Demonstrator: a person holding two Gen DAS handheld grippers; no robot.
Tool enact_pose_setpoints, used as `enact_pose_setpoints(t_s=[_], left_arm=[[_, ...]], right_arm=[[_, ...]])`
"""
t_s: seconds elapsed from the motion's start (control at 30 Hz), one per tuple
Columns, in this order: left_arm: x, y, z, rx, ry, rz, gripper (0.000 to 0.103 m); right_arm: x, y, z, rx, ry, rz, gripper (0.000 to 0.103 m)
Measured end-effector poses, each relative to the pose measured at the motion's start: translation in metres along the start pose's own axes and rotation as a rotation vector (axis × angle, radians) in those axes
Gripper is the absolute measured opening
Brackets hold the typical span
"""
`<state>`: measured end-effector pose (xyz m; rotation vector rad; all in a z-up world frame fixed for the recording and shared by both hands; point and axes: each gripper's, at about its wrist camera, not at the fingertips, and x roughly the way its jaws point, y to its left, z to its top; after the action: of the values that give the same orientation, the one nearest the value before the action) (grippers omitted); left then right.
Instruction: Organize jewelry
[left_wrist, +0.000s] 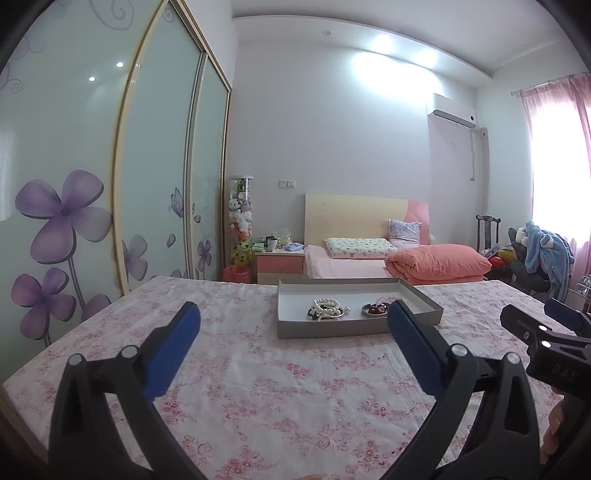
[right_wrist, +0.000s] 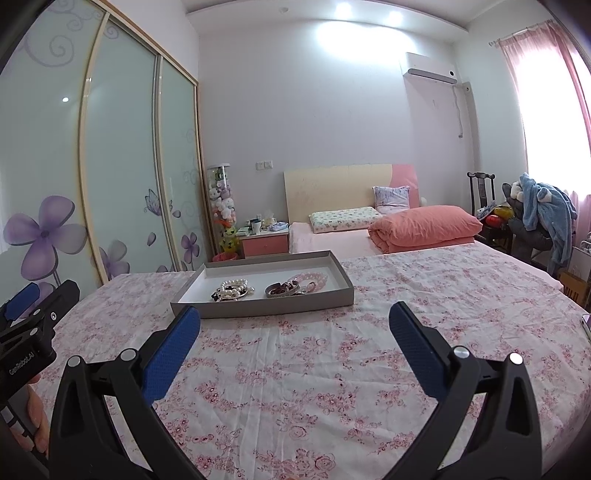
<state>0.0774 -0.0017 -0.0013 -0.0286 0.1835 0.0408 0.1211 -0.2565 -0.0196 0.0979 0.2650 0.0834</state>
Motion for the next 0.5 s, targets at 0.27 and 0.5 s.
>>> enact_pose_setpoints(t_s=[0.27,0.5], left_arm=[[0.0002,0.0009,0.0012,-0.001,0.0,-0.002,0.099],[-0.0003,0.0003,0.0008,0.002,0.002,-0.005,0.099]], right_arm=[[-0.0003,-0.0002,0.0,0.003,-0.001,-0.002,0.101],[-0.0002,-0.0005,0.0001,0.001,0.0,-0.002,0.101]])
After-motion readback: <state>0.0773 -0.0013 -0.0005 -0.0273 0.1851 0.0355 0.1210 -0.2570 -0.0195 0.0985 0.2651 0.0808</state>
